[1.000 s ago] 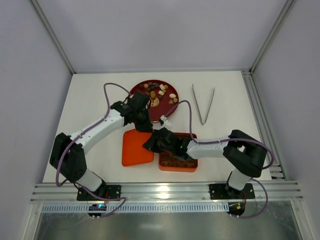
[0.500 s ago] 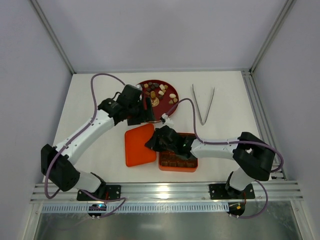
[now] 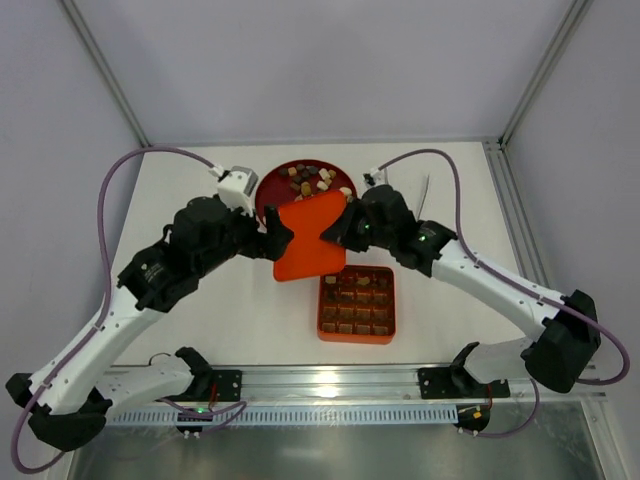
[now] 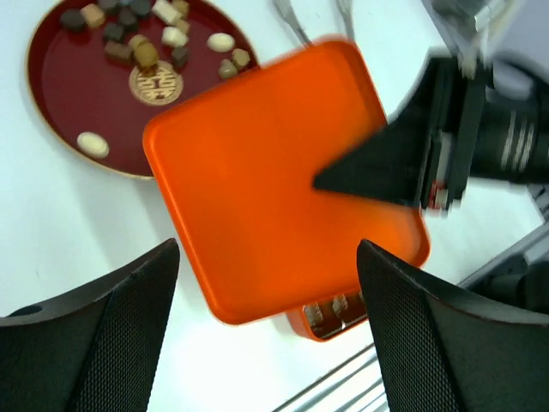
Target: Pack the chocolate
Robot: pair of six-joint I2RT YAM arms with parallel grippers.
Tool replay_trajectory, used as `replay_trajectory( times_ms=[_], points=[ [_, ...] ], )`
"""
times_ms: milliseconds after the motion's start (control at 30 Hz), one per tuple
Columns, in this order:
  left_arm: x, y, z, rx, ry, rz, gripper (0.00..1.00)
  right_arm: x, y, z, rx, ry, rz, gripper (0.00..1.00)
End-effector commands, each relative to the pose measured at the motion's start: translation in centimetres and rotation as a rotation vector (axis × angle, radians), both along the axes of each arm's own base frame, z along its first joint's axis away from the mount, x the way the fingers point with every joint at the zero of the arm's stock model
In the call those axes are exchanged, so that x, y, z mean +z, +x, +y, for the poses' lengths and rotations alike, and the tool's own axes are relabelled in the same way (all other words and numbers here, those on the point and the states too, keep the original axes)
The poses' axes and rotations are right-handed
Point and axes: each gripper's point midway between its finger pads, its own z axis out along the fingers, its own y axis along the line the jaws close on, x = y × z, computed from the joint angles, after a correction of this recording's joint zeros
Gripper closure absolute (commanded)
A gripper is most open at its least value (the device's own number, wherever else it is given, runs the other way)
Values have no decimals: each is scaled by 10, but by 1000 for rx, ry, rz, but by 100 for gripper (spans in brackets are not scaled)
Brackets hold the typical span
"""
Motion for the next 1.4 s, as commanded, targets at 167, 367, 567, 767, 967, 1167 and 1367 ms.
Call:
replay_trajectory(
  times_ms=[167, 367, 567, 767, 967, 1167, 1367],
  points=[
    [24, -41, -61, -117, 266, -437, 14, 74, -5, -56, 48, -21, 9, 96],
    [34, -61, -106, -223, 393, -659, 10, 98, -5, -75, 60, 0, 31, 96],
    [39, -67, -123, -266, 397, -858, 9, 123, -6, -82, 60, 4, 20, 96],
    [29, -56, -136, -228, 533, -956, 10, 129, -9, -80, 71, 20, 35, 96],
    [21, -38, -149, -199, 680, -1049, 17, 129, -11, -81, 69, 24, 49, 96],
    [22, -23, -150, -173, 773, -1071, 30, 129, -12, -82, 62, 20, 48, 96],
    [21, -15, -150, -128, 818, -1084, 46, 124, -14, -84, 58, 18, 53, 96]
  ],
)
